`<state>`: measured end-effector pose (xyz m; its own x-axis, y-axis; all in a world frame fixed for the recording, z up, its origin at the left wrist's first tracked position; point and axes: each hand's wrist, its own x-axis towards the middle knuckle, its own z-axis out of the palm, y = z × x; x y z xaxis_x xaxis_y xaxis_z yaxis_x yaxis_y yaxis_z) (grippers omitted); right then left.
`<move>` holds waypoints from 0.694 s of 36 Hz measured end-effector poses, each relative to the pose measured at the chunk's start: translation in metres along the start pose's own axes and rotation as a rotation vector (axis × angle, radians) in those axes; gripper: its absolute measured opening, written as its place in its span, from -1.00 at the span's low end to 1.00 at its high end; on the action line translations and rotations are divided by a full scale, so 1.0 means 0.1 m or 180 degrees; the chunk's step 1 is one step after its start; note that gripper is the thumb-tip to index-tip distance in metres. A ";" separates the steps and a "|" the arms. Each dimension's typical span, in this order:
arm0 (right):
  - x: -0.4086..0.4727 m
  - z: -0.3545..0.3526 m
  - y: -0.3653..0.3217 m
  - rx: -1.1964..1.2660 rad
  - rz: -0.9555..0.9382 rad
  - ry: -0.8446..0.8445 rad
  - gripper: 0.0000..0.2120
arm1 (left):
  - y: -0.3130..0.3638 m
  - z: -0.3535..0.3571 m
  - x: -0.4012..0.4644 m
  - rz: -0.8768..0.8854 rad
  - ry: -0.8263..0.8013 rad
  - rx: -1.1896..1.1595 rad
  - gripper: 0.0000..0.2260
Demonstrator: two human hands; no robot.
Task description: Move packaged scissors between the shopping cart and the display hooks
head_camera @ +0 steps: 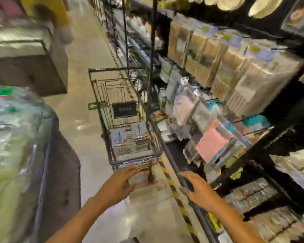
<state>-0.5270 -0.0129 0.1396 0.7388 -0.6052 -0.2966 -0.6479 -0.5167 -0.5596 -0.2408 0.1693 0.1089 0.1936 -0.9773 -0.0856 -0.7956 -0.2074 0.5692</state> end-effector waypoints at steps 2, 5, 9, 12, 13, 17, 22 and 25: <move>0.21 0.13 -0.14 -0.0001 -0.0097 -0.0143 -0.54 | -0.23 -0.10 -0.13 -0.0247 0.0074 -0.0140 -0.55; 0.48 0.28 -0.28 -0.0043 -0.0226 -0.0326 -0.55 | -0.63 -0.13 -0.30 -0.0651 0.0127 -0.0198 -0.52; 0.83 0.36 -0.34 0.0030 -0.0302 -0.0381 -0.57 | -1.07 -0.04 -0.46 -0.0931 0.0279 -0.0316 -0.39; 1.09 0.37 -0.28 0.0064 -0.0359 -0.0488 -0.56 | -1.10 -0.08 -0.44 -0.1178 0.0230 -0.0202 -0.55; 1.18 0.37 -0.23 0.0053 -0.0373 -0.0532 -0.57 | -1.10 -0.07 -0.41 -0.1248 0.0198 -0.0196 -0.58; 1.59 0.27 -0.07 -0.0064 -0.0456 -0.0690 -0.57 | -1.01 -0.06 -0.14 -0.1427 0.0241 -0.0276 -0.58; 2.14 0.12 0.09 -0.0101 -0.0582 -0.0856 -0.55 | -0.88 -0.09 0.31 -0.1629 0.0360 -0.0226 -0.58; 2.41 -0.02 0.22 -0.0084 -0.0649 -0.0904 -0.56 | -0.77 -0.10 0.61 -0.1670 0.0326 -0.0202 -0.59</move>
<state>-0.3638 -0.1710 0.0569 0.8731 -0.2973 -0.3863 -0.4837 -0.6273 -0.6103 -0.1622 0.1258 0.0682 0.6133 -0.7333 -0.2935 -0.5414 -0.6608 0.5198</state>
